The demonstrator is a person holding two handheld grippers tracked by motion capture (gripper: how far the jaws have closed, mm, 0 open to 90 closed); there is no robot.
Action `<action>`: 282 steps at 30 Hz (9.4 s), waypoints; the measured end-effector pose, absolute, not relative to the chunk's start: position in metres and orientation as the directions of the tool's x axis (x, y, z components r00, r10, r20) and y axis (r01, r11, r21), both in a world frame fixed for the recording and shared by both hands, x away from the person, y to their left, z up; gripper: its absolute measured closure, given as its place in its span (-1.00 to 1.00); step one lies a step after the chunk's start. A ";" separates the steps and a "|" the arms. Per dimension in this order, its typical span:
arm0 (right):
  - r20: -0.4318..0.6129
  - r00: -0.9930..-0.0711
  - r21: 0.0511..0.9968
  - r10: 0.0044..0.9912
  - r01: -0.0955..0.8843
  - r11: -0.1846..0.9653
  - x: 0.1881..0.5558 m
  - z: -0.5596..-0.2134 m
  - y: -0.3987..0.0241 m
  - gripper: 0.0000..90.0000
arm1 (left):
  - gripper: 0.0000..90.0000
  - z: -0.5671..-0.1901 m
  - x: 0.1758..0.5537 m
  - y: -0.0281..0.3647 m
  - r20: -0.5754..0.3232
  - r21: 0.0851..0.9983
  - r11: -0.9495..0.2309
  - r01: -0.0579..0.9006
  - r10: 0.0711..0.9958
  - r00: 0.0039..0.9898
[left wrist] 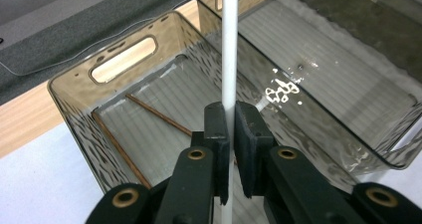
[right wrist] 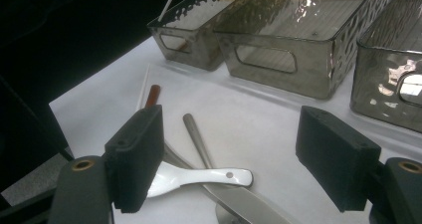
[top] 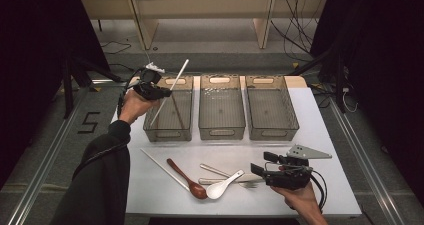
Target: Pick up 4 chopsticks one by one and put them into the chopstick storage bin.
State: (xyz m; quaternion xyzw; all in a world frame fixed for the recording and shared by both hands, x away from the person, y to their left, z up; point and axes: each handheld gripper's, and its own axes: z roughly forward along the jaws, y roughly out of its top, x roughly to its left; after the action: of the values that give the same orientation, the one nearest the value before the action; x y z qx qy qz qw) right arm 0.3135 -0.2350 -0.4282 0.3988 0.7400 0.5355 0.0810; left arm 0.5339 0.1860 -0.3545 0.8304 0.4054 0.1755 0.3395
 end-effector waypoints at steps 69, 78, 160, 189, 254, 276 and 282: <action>0.308 -0.668 0.857 0.677 0.504 0.108 0.310 -0.427 -0.236 -0.38 | -0.44 -0.401 0.408 0.177 0.053 0.405 -0.857 0.320 0.371 0.927; 0.307 -0.669 0.857 0.677 0.503 0.109 0.310 -0.427 -0.235 -0.38 | -0.48 -0.420 0.400 0.175 0.048 0.341 -0.897 0.281 0.315 0.948; 0.320 -0.667 0.849 0.673 0.518 0.109 0.310 -0.428 -0.236 -0.38 | 0.89 -0.461 0.391 0.173 -0.012 0.040 -0.999 0.027 0.026 1.000; 0.320 -0.667 0.848 0.673 0.518 0.109 0.310 -0.429 -0.235 -0.38 | 0.90 -0.446 0.402 0.203 0.029 -0.009 -0.990 0.144 0.144 0.989; 0.324 -0.669 0.853 0.669 0.512 0.099 0.309 -0.427 -0.236 -0.38 | 0.90 -0.344 0.488 0.214 -0.138 0.658 -0.432 0.616 0.735 0.664; 0.323 -0.672 0.854 0.666 0.510 0.100 0.310 -0.428 -0.237 -0.38 | 0.89 -0.340 0.522 0.200 -0.084 0.706 -0.384 0.595 0.789 0.608; 0.324 -0.673 0.854 0.665 0.511 0.101 0.309 -0.428 -0.237 -0.38 | 0.89 -0.353 0.524 0.200 -0.064 0.700 -0.389 0.599 0.801 0.595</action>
State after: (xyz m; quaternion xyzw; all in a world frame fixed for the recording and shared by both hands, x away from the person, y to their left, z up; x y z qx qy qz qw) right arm 0.3094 -0.2366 -0.4277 0.3982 0.7386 0.5393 0.0715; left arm 0.5244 0.2001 -0.3532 0.8207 0.4265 0.1439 0.3518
